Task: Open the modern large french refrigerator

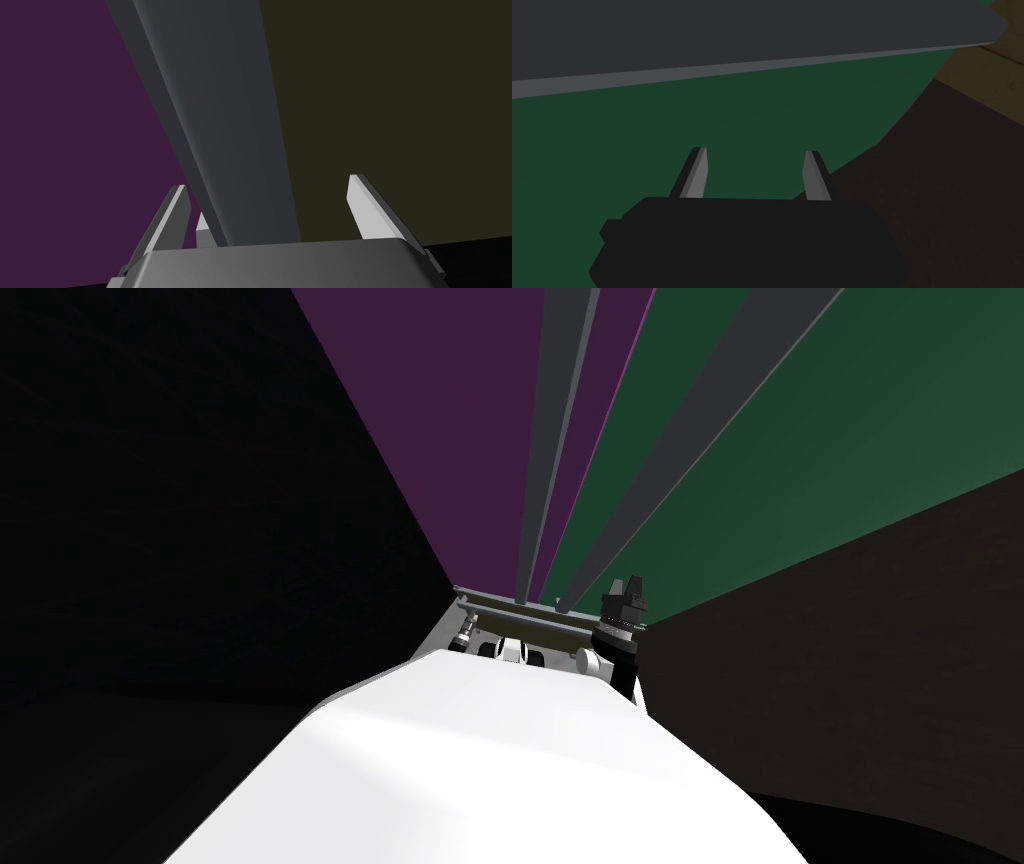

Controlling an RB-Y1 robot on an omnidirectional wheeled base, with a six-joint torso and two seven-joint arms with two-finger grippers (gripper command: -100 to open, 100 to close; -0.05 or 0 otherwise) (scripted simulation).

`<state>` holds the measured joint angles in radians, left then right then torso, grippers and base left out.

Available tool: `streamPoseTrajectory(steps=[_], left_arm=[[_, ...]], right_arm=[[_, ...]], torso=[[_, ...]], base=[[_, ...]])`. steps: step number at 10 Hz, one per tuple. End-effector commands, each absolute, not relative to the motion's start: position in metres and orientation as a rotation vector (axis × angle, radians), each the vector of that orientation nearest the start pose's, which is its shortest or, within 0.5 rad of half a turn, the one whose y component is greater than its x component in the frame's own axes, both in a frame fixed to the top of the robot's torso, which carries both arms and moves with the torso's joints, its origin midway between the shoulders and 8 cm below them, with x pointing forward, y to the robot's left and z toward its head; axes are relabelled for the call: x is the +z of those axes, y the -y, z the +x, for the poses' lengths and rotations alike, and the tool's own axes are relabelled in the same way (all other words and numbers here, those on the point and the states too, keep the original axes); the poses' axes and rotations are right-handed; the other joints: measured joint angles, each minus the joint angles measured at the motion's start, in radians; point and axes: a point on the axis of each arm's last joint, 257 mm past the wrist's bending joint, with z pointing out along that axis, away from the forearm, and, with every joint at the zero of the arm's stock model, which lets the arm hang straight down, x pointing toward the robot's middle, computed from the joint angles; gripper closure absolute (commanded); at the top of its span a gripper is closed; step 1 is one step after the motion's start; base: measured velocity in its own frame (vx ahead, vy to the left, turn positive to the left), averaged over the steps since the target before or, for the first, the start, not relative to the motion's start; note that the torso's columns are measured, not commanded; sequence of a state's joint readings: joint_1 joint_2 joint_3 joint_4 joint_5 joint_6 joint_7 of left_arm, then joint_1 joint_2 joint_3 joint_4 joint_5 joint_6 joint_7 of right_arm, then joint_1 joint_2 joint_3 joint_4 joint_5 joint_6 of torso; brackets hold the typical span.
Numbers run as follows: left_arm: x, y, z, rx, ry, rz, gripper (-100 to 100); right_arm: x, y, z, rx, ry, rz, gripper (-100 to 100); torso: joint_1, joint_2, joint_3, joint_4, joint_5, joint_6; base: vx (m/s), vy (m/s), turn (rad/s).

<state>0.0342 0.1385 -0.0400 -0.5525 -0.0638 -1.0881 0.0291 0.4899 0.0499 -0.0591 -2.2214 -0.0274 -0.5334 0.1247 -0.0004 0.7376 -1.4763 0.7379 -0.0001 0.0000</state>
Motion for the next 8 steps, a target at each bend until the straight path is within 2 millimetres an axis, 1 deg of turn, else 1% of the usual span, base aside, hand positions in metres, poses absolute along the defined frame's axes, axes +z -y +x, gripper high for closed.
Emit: streamPoseTrajectory(steps=[1,3,5,6,7,8], left_arm=[[-0.421,-0.255,0.399,-1.190,-1.315,-1.056,-100],[-0.417,-0.264,0.413,-1.174,-1.326,-1.048,-100],[-0.414,-0.265,0.425,-1.169,-1.329,-1.049,-100],[-0.412,-0.260,0.432,-1.175,-1.326,-1.056,-100],[-0.410,-0.250,0.439,-1.189,-1.319,-1.069,-100],[-0.409,-0.243,0.443,-1.200,-1.314,-1.078,-100]], right_arm=[[0.008,0.308,0.344,1.141,-0.593,0.672,0],[0.008,0.308,0.344,1.141,-0.593,0.672,0],[0.008,0.308,0.344,1.141,-0.593,0.672,0],[0.008,0.308,0.344,1.141,-0.593,0.672,0],[0.008,0.308,0.344,1.141,-0.593,0.672,0],[0.008,0.308,0.344,1.141,-0.593,0.672,0]], torso=[[0.000,0.000,0.000,0.000,0.000,0.000],[0.001,0.001,0.000,0.000,0.000,0.000],[0.001,0.001,0.000,0.000,0.000,0.000],[0.000,0.000,0.000,0.000,0.000,0.000],[0.000,0.000,0.000,0.000,0.000,0.000],[0.000,0.000,0.000,0.000,0.000,0.000]], base=[[-0.042,0.019,0.014],[-0.039,0.023,0.015],[-0.040,0.023,0.010],[-0.037,0.016,0.012],[-0.040,0.018,0.013],[-0.035,0.017,0.009]])
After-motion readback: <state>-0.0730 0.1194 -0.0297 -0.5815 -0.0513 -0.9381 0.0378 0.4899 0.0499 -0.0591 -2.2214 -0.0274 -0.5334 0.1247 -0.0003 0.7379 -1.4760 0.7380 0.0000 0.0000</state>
